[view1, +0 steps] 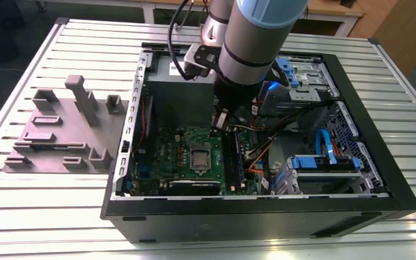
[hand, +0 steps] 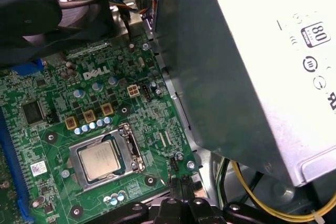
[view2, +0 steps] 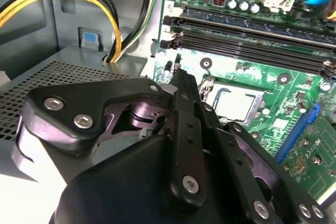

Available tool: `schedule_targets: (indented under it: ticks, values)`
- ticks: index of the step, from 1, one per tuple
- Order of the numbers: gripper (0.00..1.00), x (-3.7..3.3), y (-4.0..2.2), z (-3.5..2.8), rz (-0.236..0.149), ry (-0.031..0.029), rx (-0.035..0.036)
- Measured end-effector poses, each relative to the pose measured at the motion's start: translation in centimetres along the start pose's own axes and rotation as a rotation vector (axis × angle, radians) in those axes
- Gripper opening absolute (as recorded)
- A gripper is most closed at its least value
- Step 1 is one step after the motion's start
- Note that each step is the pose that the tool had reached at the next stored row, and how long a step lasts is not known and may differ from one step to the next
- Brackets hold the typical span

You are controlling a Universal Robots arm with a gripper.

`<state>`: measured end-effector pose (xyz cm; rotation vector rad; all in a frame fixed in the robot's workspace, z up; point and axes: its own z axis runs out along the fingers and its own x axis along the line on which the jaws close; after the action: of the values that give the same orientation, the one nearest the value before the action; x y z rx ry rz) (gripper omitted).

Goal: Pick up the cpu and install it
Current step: 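Install the first cpu locking lever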

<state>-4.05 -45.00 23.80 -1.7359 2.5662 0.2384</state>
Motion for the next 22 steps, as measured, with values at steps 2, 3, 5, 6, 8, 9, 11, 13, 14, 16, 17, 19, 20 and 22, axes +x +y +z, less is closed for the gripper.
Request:
schedule_targets:
  ticks: [2, 3, 5, 6, 8, 9, 11, 13, 14, 16, 17, 19, 20, 22]
  values:
    - [0.1, 0.09, -0.04, -0.01, 0.0, 0.0003, 0.0001]
    - [0.1, 0.13, -0.05, -0.02, 0.0, 0.0005, 0.0002]
    - [0.1, 0.23, -0.07, -0.03, 0.0, 0.0008, 0.0003]
    - [0.1, 0.28, -0.08, -0.04, 0.0, 0.0009, 0.0003]
    - [0.1, 0.38, -0.06, -0.05, -0.001, 0.0018, 0.0006]
    - [0.1, 0.43, -0.05, -0.05, -0.001, 0.0023, 0.0007]
    - [0.1, 0.55, -0.07, -0.07, -0.002, 0.0029, 0.0008]
    - [0.1, 0.69, -0.1, -0.09, -0.004, 0.0031, 0.0006]
    - [0.1, 0.77, -0.12, -0.1, -0.005, 0.0032, 0.0004]
    - [0.1, 0.93, -0.13, -0.12, -0.007, 0.0033, 0.0003]
    - [0.1, 1.01, -0.13, -0.13, -0.007, 0.0035, 0.0003]
    - [0.1, 1.15, -0.13, -0.15, -0.008, 0.0036, 0.0002]
    - [0.1, 1.19, -0.13, -0.15, -0.009, 0.0041, 0.0003]
    - [0.1, 1.24, -0.09, -0.15, -0.01, 0.0058, 0.0008]
